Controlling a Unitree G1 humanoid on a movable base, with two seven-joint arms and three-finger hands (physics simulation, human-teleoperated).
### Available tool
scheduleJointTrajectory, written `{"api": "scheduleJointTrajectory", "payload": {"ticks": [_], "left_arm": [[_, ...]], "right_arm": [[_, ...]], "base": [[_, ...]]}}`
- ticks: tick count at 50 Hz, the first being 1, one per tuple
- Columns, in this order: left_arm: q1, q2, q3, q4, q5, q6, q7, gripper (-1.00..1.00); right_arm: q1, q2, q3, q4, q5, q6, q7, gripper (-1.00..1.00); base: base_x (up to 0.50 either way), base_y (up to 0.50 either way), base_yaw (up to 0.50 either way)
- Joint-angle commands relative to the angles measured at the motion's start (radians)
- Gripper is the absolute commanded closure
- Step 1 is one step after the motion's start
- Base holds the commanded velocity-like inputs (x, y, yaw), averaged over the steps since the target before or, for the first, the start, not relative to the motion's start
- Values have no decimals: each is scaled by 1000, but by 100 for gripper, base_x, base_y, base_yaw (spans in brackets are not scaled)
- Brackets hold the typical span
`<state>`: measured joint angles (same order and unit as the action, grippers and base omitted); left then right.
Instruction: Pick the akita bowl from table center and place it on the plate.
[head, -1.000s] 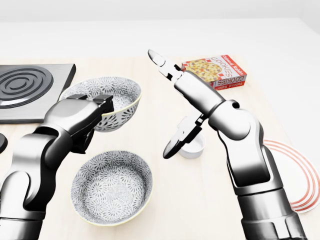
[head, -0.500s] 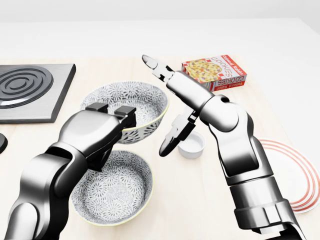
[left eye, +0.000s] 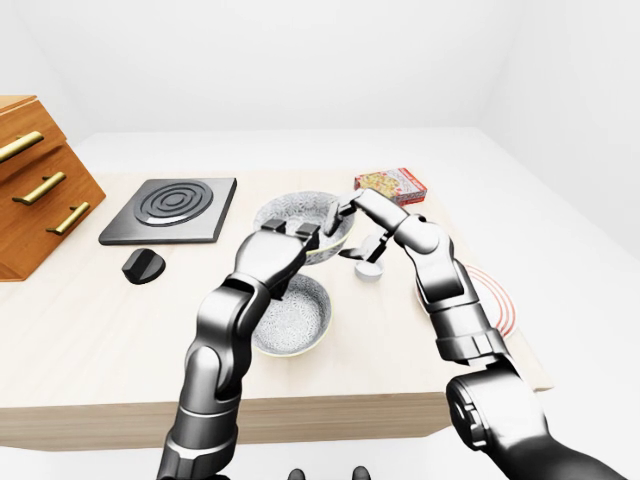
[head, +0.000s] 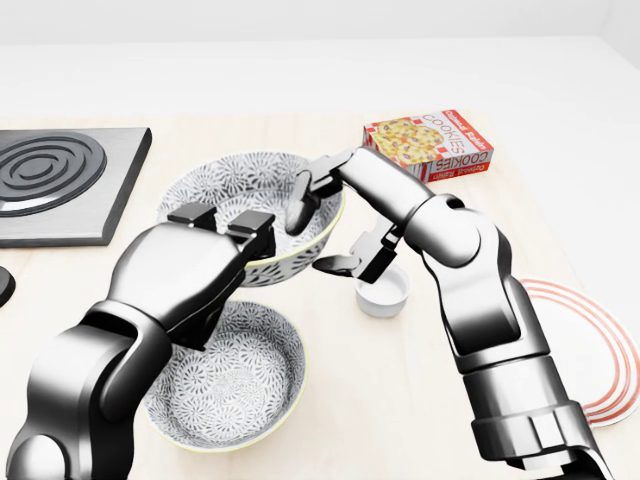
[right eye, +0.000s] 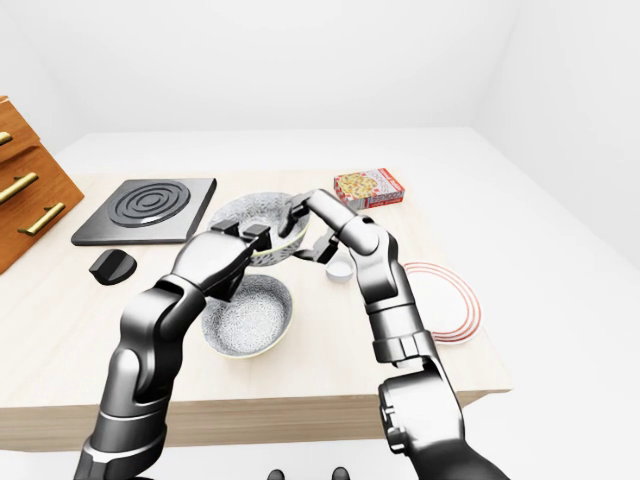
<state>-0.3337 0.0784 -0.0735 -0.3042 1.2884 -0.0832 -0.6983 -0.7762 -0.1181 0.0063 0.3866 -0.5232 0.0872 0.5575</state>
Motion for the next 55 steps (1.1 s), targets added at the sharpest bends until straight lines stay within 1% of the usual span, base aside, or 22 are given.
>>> {"api": "scheduleJointTrajectory", "payload": {"ticks": [1, 25, 26, 27, 29, 30, 33, 39, 42, 45, 49, 50, 53, 54, 55], "left_arm": [[-16, -9, 4, -43, -19, -4, 0, 100], [-29, -8, 8, -24, -30, -4, 0, 100], [-32, -10, 9, -22, -30, -3, 0, 83], [-33, -10, 9, -23, -30, -1, 0, 14], [-34, -10, 9, -23, -31, 2, 0, -65], [-34, -9, 10, -23, -32, 3, 0, -100], [-31, -8, 9, -21, -34, 3, 0, -100], [-29, -9, 7, -20, -36, 8, 0, -100], [-28, -13, 5, -25, -40, 13, 0, -100], [-35, -18, 6, -31, -49, 23, 0, -100], [-47, -28, 6, -55, -75, 51, 0, -100], [-52, -36, 5, -78, -83, 67, 0, -100], [-65, -43, 2, -111, -101, 96, 0, -100], [-79, -48, 4, -131, -110, 112, 0, -100], [-91, -46, 6, -135, -117, 120, 0, -100]], "right_arm": [[23, 2, 9, -14, 0, 0, 15, 100], [5, 2, 8, 11, 5, 0, 13, 100], [5, 2, 8, 11, 6, 0, 13, 100], [6, 1, 8, 8, 6, 0, 14, 100], [8, 1, 8, 4, 6, 0, 16, 100], [9, 0, 8, 2, 5, 0, 16, 100], [13, 0, 8, -3, 4, 0, 18, 100], [14, -2, 9, -3, -3, 0, 20, 100], [9, -2, 9, 3, -6, 0, 19, 100], [8, -3, 10, 9, -9, 0, 20, 100], [6, -4, 10, 19, -15, 0, 21, 100], [6, -5, 9, 19, -17, 0, 21, 100], [4, -8, 8, 22, -22, 0, 22, 100], [-4, -9, 7, 36, -23, 0, 18, 100], [-5, -10, 7, 39, -23, 0, 18, 100]], "base": [[0, 0, 0], [0, 0, 0], [0, 0, 0], [0, 0, 0], [0, 0, 0], [0, 0, 0], [0, 0, 0], [0, 0, 0], [0, 0, 0], [0, 0, 0], [0, 0, 0], [0, 0, 0], [0, 0, 0], [0, 0, 0], [0, 0, 0]]}}
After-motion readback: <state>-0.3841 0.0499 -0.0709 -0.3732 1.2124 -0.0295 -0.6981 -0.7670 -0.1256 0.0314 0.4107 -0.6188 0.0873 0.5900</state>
